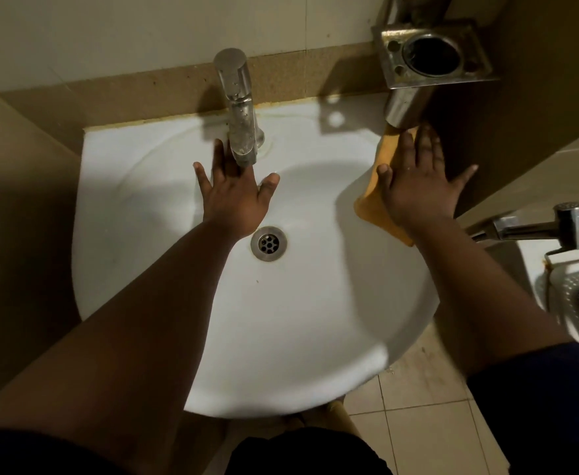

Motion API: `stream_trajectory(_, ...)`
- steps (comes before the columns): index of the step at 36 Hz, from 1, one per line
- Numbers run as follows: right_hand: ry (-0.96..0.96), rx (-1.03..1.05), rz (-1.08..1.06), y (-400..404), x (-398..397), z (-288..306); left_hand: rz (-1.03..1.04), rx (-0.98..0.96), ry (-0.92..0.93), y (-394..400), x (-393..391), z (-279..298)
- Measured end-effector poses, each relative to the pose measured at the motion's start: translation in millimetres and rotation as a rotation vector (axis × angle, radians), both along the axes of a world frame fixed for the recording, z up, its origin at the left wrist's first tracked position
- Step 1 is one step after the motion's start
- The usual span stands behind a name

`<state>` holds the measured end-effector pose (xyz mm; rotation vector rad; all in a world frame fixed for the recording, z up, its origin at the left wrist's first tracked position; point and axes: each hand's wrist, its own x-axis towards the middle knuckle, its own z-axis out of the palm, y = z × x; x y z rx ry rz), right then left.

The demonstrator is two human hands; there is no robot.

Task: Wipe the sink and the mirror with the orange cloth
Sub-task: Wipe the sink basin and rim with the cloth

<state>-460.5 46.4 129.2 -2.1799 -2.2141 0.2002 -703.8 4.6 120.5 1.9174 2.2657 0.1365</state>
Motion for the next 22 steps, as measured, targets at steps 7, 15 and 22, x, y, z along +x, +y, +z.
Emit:
stream_trajectory(7, 0.001, -0.019, 0.004, -3.2, 1.4, 2.3, 0.017, -0.004, -0.006, -1.0, 4.8, 2.6)
stream_trajectory(15, -0.019, -0.096, 0.019, -8.5, 5.6, 7.9, 0.034, -0.025, -0.005, -12.6, 36.5, 2.3)
stream_trajectory(22, -0.008, -0.162, -0.003, -52.4, 21.7, 8.8, -0.099, -0.089, -0.047, -22.0, 91.4, -1.5)
